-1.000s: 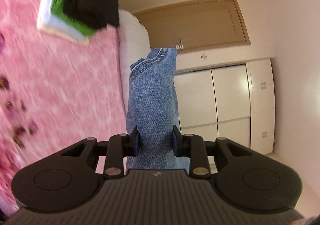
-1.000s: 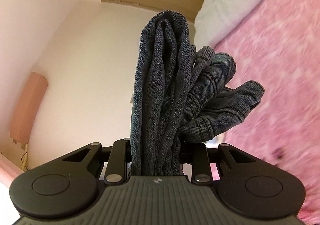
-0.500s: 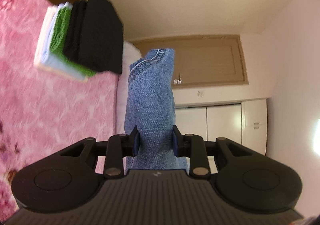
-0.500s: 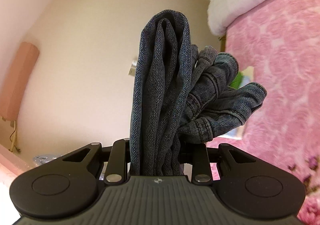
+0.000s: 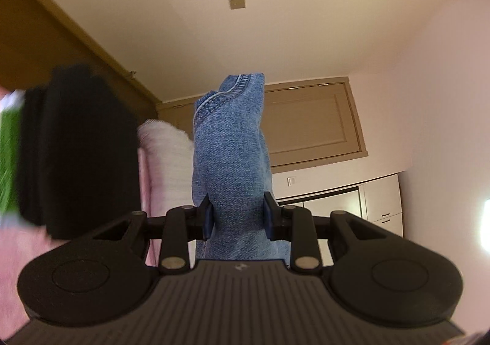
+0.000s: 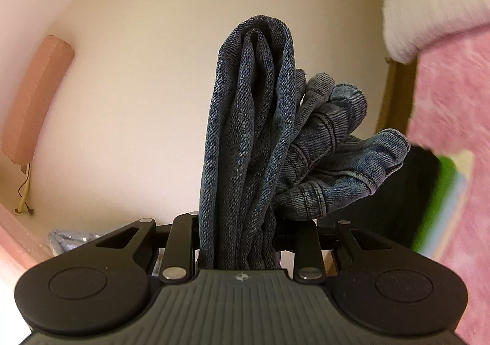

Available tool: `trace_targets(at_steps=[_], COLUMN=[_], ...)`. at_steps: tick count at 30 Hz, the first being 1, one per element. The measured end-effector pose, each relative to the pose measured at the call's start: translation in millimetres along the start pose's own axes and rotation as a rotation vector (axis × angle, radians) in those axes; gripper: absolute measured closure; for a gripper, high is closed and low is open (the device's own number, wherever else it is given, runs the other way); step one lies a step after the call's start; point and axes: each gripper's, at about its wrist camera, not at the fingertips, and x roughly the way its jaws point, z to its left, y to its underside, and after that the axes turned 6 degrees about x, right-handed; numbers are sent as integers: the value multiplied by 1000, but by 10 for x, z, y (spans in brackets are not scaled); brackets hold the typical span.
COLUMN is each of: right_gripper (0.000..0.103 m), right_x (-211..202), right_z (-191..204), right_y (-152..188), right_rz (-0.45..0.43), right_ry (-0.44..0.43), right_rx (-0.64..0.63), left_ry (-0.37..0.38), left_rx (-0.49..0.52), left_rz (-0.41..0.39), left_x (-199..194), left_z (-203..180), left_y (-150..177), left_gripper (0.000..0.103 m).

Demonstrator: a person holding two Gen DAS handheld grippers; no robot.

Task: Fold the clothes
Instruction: 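Lift the jeans with both grippers and carry them to the clothes stack, then lower the jeans onto the black clothes and open both grippers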

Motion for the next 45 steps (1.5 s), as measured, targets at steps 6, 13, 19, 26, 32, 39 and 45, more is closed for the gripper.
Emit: trace_targets(at_steps=[6,13,19,26,32,39,45], right_gripper=[73,73,63,47,45,72,72], right_x=[818,1519,1691,1588,1116,1443,1672], right_z=[-258,-1217,-1941,-1507,-915,-627,-959], right_y=[-318,-245,-51,-310,-294,-303,-125], right_rz=[-31,-26,-4,10,-154,-129,-32], right_ry=[-1,131,288,484,710,753,874], right_rx=[5,139,326,235,-69,-514,-530], left_ry=[-7,-219,-256,-359,-399,-391,-502], left_rx=[14,-25,-71,20,259,443,588], left_rz=[37,152,185,228,250,339,389], left_x=[633,1050,1060,1000,832,1334,1591], left_z=[455,1634,2069,1732,1132,959,1103], left_y=[-624,-787,-699,-851,-849,-588,-399], left_gripper=[77,77,75,75,76,76,92])
